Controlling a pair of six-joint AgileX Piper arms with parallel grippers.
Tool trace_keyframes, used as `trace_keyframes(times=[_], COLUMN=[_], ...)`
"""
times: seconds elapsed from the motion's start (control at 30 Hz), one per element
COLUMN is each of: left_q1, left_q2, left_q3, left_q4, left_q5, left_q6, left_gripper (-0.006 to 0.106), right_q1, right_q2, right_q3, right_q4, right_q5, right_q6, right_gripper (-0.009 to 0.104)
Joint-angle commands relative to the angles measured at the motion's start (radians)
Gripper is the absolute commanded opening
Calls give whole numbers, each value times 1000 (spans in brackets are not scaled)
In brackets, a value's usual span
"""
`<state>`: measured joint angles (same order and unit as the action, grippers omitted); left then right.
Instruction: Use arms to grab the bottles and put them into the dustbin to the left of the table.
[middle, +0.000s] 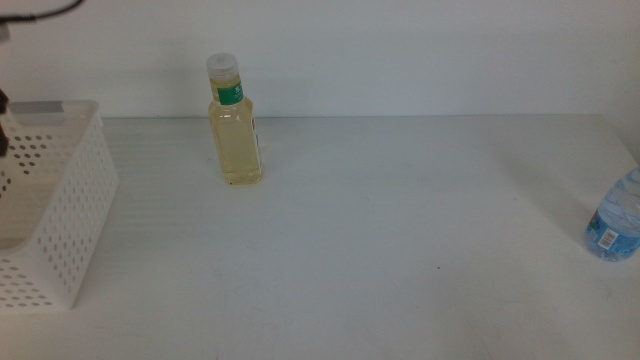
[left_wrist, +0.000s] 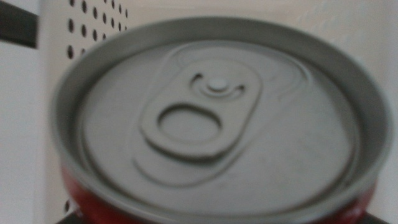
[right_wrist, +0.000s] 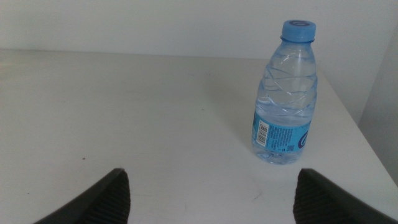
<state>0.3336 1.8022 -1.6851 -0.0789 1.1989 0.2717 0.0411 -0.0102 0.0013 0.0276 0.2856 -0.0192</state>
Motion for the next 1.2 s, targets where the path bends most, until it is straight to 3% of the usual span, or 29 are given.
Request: trace_keyframes(times=[0.0,0.47,0.63,0.73,0.87,0.9,0.93,1.03,1.17], left_q1=[1,1,-3,-6,-6,-6,-6,-6,-6], left_q2=[-21,140,175,190,194,194,194,194,181], left_q3=[-42,-35,-35,-35,-35,-35,-35,-35,-40], left_q4=[-6,-7,-8,-8,-16,-18,-23,-22,-23], left_q5=[-37,-41,-60,-67,-70,-70,-70,-63,-48], left_q6=[-1,0,32,32,32,32,36,44,45], left_gripper=[-5,-5,4,16,43,51,72,85,90], right_q1=[-6,-6,-6,-6,-6,-6,-6,-6,-6], right_q2=[-27,-27,-27,-27,-27,-27,-27,-27,-27], right_q3=[-28,-28,-28,-28,-28,-28,-28,-28,-28], right_q4=[-7,-7,-7,-7,-7,-7,-7,-7,-7], right_q5=[-78,-78,-78,-78,-78,-78,-78,-78,-78], right_q6=[-15,-15,-15,-15,-15,-15,-15,-15,-15], right_gripper=[76,76,76,76,76,76,76,76,76])
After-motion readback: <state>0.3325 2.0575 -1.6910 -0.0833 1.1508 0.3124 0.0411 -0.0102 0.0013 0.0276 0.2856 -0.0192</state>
